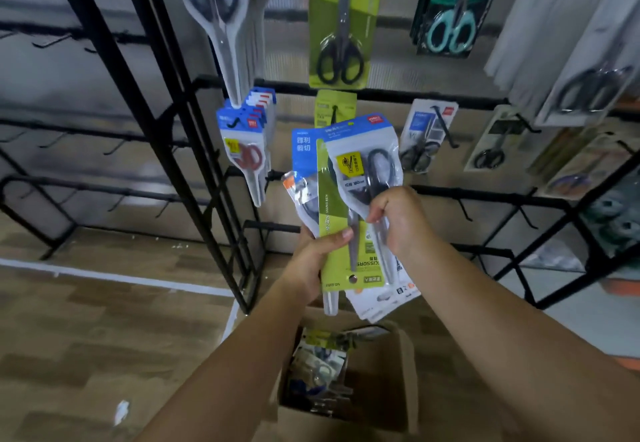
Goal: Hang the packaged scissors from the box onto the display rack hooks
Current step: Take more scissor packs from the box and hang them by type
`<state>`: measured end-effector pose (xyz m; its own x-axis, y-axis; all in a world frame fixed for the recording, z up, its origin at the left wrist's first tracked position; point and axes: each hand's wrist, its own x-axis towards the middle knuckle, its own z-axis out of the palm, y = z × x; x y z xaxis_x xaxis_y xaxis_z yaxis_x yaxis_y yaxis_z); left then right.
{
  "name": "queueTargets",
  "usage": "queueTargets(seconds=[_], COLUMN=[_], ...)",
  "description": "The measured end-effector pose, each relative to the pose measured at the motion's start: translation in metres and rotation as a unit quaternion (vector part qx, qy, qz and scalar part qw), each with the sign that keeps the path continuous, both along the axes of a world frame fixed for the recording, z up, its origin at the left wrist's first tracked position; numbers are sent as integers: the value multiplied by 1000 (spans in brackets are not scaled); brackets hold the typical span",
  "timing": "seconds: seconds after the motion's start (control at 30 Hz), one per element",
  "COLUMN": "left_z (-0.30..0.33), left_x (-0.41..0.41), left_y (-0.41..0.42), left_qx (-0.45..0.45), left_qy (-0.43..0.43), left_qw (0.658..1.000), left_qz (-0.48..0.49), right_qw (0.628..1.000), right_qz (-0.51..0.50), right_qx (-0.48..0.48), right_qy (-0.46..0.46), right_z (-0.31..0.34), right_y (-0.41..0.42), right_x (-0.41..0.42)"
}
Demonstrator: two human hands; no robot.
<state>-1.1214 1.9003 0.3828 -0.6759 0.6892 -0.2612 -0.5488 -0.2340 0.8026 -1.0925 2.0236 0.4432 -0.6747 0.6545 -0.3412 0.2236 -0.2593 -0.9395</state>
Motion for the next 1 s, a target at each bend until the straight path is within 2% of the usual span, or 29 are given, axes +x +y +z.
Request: queueTargets(seconds=[0.23, 0.43, 0.6, 0.87, 1.0], left_z=[22, 38, 30, 4, 0], left_x=[0, -5, -4, -4, -4], left_y=[10, 14, 11, 7, 3], left_qx=[-12, 13, -7, -97, -101], left_qy=[42, 12, -6, -37, -35], left_qw=[995, 994, 989, 978, 975], left_qz=[92, 111, 146, 179, 197], right_qw=[999, 995, 981, 976, 978], right_qz=[5, 49, 88, 48, 27], right_qx=[16, -42, -104, -129, -124], right_qy=[41, 70, 140, 170, 165], right_z=[9, 19, 18, 4, 8], right_y=[15, 44, 68, 101, 112], right_x=[7, 20, 34, 53, 52])
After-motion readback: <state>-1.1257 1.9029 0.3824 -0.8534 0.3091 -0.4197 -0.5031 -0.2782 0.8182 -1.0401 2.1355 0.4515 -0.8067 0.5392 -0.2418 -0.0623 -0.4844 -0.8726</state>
